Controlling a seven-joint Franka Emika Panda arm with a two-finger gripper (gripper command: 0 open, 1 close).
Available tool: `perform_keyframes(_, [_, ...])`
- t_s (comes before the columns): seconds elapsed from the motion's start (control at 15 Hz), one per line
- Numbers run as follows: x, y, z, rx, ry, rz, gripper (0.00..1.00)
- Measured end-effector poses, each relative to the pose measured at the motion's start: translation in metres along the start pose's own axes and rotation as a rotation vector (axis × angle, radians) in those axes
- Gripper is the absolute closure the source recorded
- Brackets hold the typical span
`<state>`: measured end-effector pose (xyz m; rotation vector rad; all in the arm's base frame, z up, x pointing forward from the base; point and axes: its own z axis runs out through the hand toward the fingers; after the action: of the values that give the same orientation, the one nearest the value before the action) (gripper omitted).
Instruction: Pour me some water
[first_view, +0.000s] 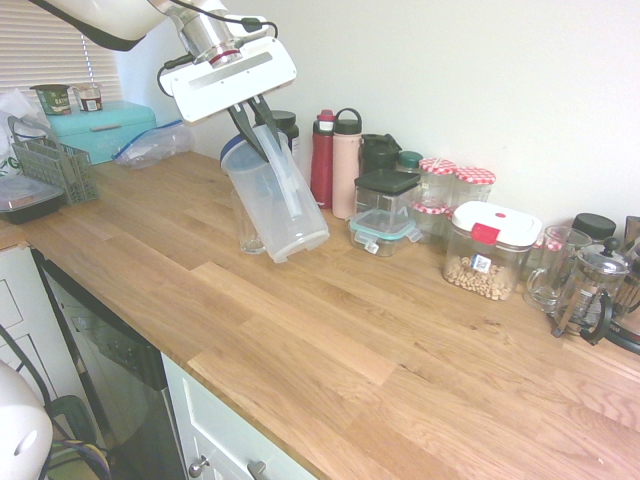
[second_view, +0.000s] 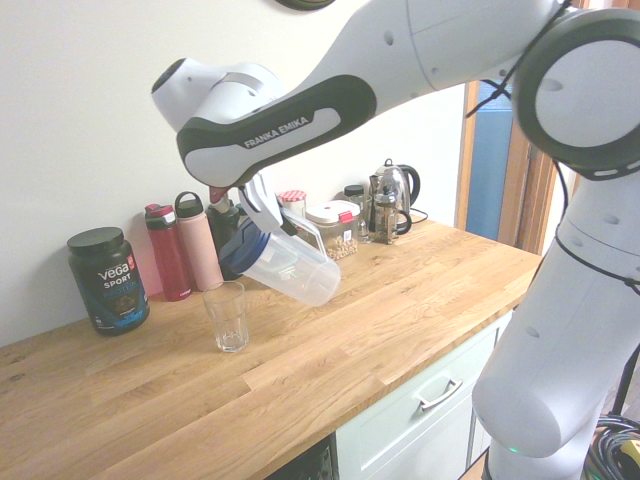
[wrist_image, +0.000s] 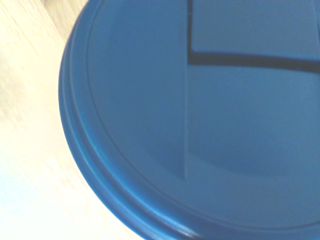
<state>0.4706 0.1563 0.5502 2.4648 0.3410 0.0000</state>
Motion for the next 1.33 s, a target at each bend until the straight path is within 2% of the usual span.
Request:
perform_keyframes(0.27, [0.026, -0.010, 0.002, -0.090, -0.056, -0.030, 1.00])
perform_keyframes(0.6, [0.055, -0.028, 0.028, -0.133, -0.092, -0.046, 1.00])
perform_keyframes(0.93, [0.061, -0.027, 0.038, -0.143, -0.100, -0.047, 1.00])
perform_keyframes(1.13, [0.053, -0.011, 0.024, -0.107, -0.076, -0.025, 1.00])
perform_keyframes(1.33, [0.022, 0.039, -0.009, 0.029, -0.007, 0.057, 1.00])
